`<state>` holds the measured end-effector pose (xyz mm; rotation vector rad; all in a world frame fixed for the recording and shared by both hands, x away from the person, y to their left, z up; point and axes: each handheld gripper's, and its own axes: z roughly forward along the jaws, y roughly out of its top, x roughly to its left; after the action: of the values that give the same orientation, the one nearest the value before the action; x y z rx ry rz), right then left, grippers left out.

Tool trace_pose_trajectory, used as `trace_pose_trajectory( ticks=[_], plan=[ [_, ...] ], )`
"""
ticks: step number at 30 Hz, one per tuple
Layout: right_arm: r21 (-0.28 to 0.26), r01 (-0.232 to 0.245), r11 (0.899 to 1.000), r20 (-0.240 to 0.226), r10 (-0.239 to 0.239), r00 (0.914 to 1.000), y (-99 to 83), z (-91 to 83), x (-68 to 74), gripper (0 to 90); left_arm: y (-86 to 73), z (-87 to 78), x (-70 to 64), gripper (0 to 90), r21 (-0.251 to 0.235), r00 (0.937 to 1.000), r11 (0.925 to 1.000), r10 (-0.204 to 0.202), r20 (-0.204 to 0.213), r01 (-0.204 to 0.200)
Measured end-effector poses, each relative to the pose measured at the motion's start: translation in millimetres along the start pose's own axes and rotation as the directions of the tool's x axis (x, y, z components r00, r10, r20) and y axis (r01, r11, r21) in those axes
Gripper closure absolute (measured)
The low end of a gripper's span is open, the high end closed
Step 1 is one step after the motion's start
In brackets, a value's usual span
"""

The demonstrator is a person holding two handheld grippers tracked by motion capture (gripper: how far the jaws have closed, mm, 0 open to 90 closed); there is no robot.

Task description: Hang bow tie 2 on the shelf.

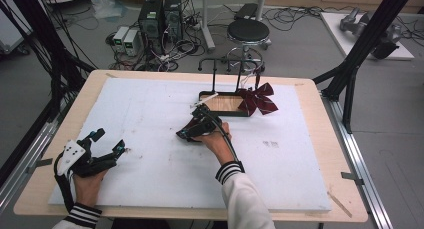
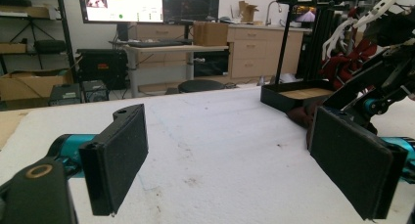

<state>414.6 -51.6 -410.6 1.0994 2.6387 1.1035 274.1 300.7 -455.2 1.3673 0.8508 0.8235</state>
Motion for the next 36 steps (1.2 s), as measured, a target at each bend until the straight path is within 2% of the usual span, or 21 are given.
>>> trace_pose_trajectory(
  ticks=[6, 8, 12, 26, 33, 36],
  plan=[
    [0.042, -0.028, 0.999, -0.006, 0.028, 0.9996, -1.8, 6.5, -1.9, 27.9, 0.0, 0.1, -0.1, 14.9, -0.002, 1.0000, 1.0000, 0.000, 0.001, 0.000],
    [0.060, -0.016, 0.998, 0.003, 0.016, 0.9999, -2.2, 8.7, -2.3, 28.8, 0.0, 0.1, -0.1, 14.9, -0.002, 1.0000, 1.0000, -0.001, 0.001, 0.001],
    [0.085, -0.025, 0.996, 0.000, 0.025, 0.9997, -3.2, 13.0, -2.9, 31.9, 0.0, 0.0, 0.0, 14.9, -0.001, 1.0000, 1.0000, -0.002, 0.001, 0.002],
    [0.109, -0.051, 0.993, -0.001, 0.052, 0.9987, -3.5, 19.9, -2.5, 37.9, 0.0, 0.1, 0.1, 14.9, -0.001, 1.0000, 1.0000, -0.004, 0.000, 0.004],
    [0.107, -0.058, 0.993, -0.003, 0.058, 0.9983, -3.6, 19.6, -3.4, 45.7, 0.0, 0.0, 0.1, 14.9, 0.000, 1.0000, 1.0000, -0.003, 0.000, 0.003],
    [0.115, -0.076, 0.990, 0.006, 0.076, 0.9971, -3.4, 18.9, -2.7, 52.4, 0.0, 0.0, 0.0, 14.9, 0.000, 1.0000, 1.0000, 0.000, 0.000, 0.000]
  ],
)
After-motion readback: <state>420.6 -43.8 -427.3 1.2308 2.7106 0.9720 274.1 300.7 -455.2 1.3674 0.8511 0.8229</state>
